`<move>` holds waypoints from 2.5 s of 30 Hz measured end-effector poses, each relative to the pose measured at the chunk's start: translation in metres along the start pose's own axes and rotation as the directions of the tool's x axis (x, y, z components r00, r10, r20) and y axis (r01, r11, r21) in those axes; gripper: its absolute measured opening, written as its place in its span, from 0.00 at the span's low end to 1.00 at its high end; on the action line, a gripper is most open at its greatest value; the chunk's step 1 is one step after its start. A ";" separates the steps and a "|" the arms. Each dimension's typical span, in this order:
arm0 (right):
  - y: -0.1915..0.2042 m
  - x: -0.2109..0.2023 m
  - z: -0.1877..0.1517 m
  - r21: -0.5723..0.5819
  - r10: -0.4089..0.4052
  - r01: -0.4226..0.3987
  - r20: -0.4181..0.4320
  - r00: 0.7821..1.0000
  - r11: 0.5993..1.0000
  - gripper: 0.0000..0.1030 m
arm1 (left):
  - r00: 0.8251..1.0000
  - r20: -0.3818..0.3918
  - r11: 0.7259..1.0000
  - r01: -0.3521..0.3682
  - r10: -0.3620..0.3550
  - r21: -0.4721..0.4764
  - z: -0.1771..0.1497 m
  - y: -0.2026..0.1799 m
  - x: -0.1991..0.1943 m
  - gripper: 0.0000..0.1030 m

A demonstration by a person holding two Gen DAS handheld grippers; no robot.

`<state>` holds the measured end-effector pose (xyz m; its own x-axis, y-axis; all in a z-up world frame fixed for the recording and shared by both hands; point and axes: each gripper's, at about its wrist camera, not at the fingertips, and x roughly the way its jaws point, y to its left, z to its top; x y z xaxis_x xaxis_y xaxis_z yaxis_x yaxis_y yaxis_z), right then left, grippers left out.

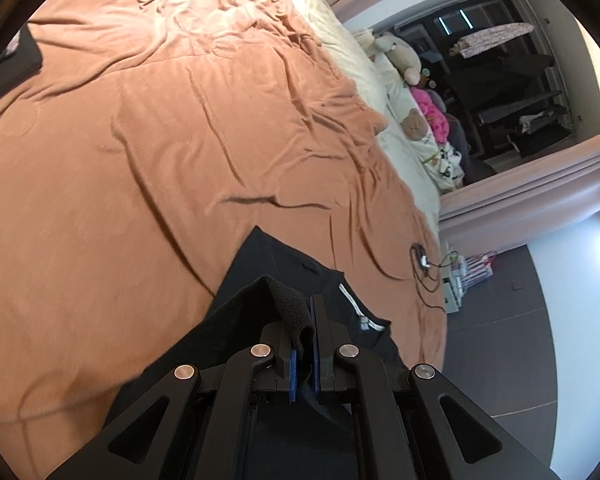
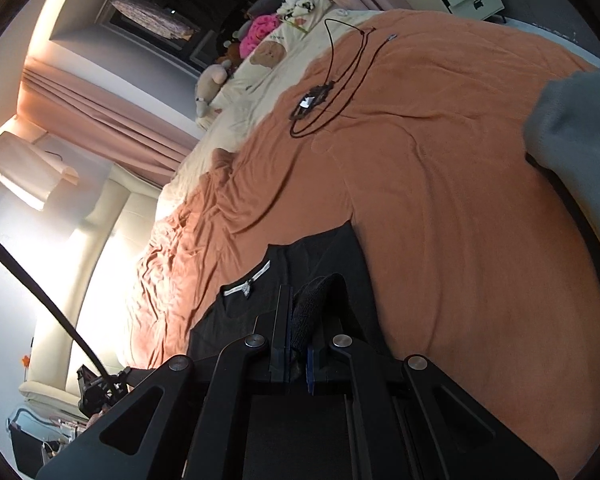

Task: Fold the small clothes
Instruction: 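Carry the held hem over toward the collar with both tools, then lay the hem down on the collar and open both tools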

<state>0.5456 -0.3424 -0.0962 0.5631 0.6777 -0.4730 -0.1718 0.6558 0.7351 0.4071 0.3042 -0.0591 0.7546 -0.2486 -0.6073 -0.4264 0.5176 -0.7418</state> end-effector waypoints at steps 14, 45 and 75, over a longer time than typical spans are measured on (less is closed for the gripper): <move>0.012 0.062 0.036 -0.019 -0.132 0.131 -0.043 0.990 0.991 0.02 | 0.992 -0.062 0.994 -0.112 0.113 0.019 0.045 0.011 0.092 0.05; 0.053 0.078 0.024 -0.460 -0.378 0.308 -0.067 0.923 0.833 0.67 | 0.891 -0.109 0.734 -0.288 0.441 0.615 0.019 -0.016 0.130 0.65; 0.031 0.176 0.059 -0.430 -0.481 0.417 -0.047 0.875 0.801 0.33 | 0.865 -0.051 0.694 -0.364 0.500 0.621 0.054 -0.009 0.205 0.57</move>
<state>0.6871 -0.2229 -0.1279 0.5373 0.2936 -0.7906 -0.2510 0.9506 0.1824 0.5926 0.2931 -0.1609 0.4139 0.0016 -0.9103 -0.2609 0.9583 -0.1169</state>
